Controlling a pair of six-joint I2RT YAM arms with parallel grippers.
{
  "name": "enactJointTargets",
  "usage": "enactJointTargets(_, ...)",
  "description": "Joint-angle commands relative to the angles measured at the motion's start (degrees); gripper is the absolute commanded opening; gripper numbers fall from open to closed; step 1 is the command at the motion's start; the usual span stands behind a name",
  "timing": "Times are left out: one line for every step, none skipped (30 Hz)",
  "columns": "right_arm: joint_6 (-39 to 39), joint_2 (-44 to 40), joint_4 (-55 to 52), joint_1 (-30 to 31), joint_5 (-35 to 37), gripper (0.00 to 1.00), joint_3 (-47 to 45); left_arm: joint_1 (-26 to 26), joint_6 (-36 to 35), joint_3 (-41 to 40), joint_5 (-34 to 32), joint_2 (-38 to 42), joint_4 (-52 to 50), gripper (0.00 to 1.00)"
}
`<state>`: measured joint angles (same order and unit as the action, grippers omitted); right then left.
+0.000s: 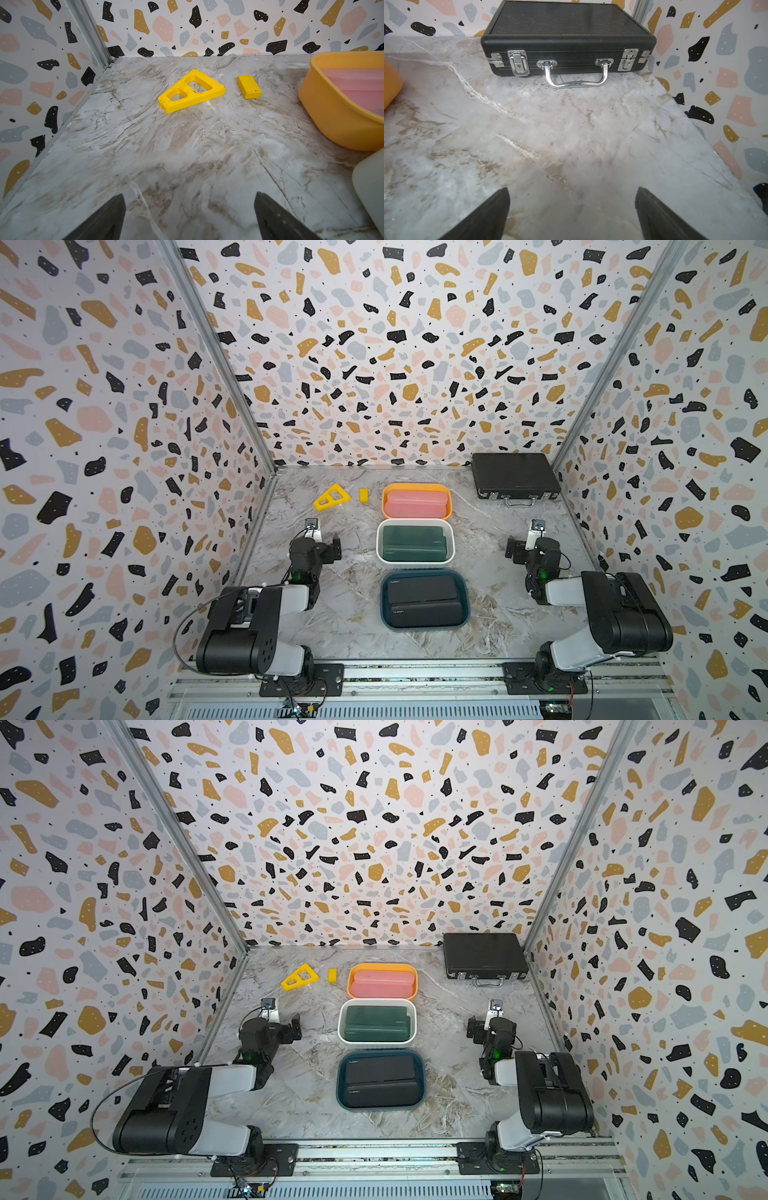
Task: Place the pencil cases by color into the storage box
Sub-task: Reset both arms
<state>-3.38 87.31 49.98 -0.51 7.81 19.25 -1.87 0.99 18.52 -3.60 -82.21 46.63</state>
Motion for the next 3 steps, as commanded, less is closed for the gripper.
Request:
enactJointTargets(-0.01,-0.80,1.06,-0.11,0.71,1.00,0.53,0.37,-0.71,0.58,0.73,-0.07,1.54,1.00)
enactJointTargets(-0.02,-0.87,0.91,-0.15,0.71,1.00,0.46,0.37,-0.72,0.28,0.70,0.20,1.92,1.00)
enactJointTargets(0.01,-0.83,1.10,-0.16,0.71,1.00,0.50,0.37,-0.70,0.28,0.70,0.21,1.95,1.00)
